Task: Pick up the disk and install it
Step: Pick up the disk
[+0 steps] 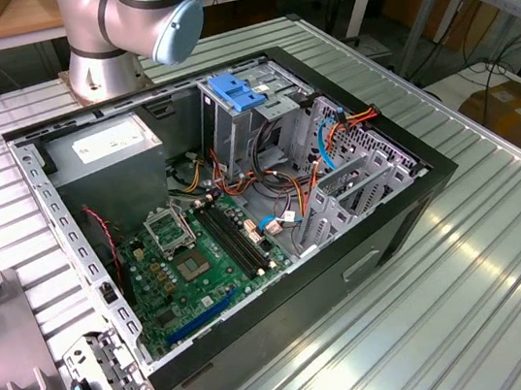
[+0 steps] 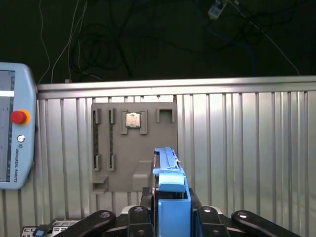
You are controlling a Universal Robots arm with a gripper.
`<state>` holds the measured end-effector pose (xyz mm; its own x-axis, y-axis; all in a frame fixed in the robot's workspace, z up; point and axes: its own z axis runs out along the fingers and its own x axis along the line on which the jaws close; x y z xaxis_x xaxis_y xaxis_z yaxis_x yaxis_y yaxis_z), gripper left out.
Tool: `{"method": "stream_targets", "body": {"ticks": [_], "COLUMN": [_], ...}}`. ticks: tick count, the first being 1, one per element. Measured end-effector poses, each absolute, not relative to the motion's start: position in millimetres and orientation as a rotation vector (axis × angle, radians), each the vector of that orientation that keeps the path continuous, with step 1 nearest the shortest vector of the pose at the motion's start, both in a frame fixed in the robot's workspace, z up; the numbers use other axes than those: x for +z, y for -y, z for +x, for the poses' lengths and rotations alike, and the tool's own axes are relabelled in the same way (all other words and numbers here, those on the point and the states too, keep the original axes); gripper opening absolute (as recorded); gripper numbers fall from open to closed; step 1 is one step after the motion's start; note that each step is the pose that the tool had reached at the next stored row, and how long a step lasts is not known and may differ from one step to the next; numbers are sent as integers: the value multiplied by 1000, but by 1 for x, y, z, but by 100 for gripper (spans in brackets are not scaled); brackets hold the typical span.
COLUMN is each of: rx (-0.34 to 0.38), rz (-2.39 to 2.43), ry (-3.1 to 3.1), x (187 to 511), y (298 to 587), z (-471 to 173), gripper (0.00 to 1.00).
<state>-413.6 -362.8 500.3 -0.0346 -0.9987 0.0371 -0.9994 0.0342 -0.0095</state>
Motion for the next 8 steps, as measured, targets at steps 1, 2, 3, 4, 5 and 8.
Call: {"method": "stream_targets", "body": {"ticks": [1,2,3,4,5,8], "rx": [51,51,51,51,51,51], "rz": [2169,2169,2169,2169,2169,2169], "ry": [2245,2245,2245,2245,2245,2245], "x": [500,500,500,500,500,500], "y": [363,363,363,363,363,363], "z": [-413,-412,-412,-411,-411,-409], "gripper": [36,36,36,36,36,36]}}
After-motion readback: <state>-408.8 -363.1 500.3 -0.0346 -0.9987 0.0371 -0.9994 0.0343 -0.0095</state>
